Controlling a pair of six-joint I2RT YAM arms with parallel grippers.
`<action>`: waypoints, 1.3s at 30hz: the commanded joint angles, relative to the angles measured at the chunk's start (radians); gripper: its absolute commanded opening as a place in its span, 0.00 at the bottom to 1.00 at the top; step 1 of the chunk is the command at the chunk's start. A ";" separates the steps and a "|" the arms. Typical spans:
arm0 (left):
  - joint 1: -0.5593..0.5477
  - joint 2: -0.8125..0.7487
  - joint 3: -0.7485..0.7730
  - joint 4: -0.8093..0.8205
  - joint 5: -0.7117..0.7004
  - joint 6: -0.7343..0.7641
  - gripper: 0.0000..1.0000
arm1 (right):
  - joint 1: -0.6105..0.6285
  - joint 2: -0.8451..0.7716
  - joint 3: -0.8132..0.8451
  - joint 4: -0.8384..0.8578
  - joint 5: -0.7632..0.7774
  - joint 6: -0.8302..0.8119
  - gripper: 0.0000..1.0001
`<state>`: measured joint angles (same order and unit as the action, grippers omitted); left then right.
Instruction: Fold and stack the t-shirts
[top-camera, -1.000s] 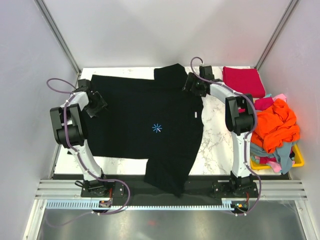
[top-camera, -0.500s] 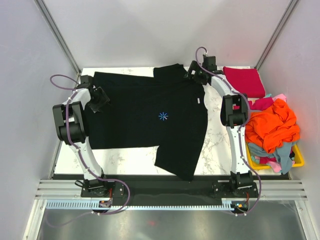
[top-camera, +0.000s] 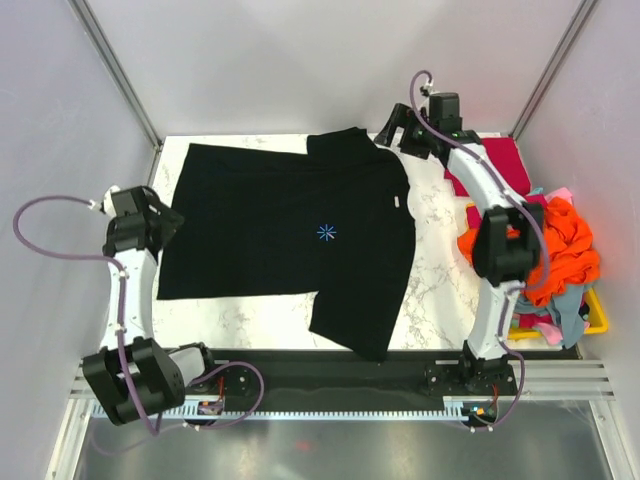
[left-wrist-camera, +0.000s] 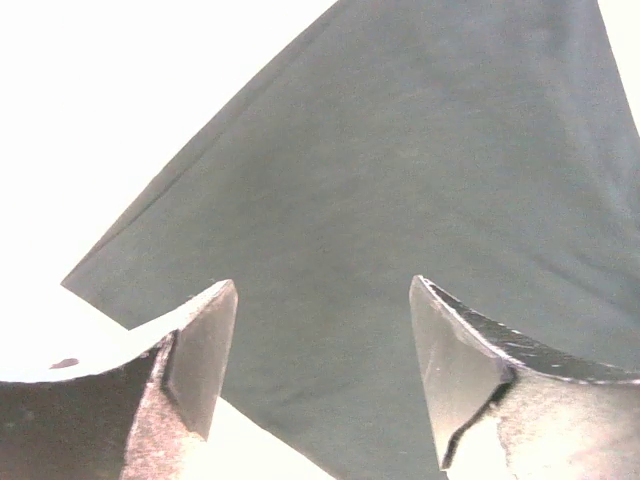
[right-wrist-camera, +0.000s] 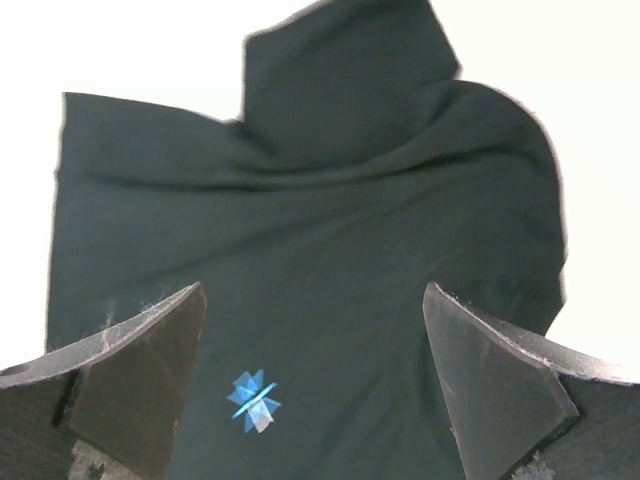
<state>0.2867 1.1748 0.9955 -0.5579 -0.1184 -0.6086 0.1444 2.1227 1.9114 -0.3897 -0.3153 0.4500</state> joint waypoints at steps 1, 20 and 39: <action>0.081 -0.027 -0.156 -0.043 -0.072 -0.123 0.80 | 0.056 -0.263 -0.249 0.083 -0.039 0.039 0.98; 0.287 -0.058 -0.423 0.170 -0.047 -0.206 0.73 | 0.271 -0.802 -0.976 0.204 -0.122 0.092 0.98; 0.295 0.088 -0.521 0.337 -0.043 -0.272 0.41 | 0.271 -1.004 -1.055 0.037 0.126 0.139 0.98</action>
<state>0.5770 1.2304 0.5148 -0.2802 -0.1738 -0.8455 0.4168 1.2110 0.8803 -0.3126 -0.3195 0.5377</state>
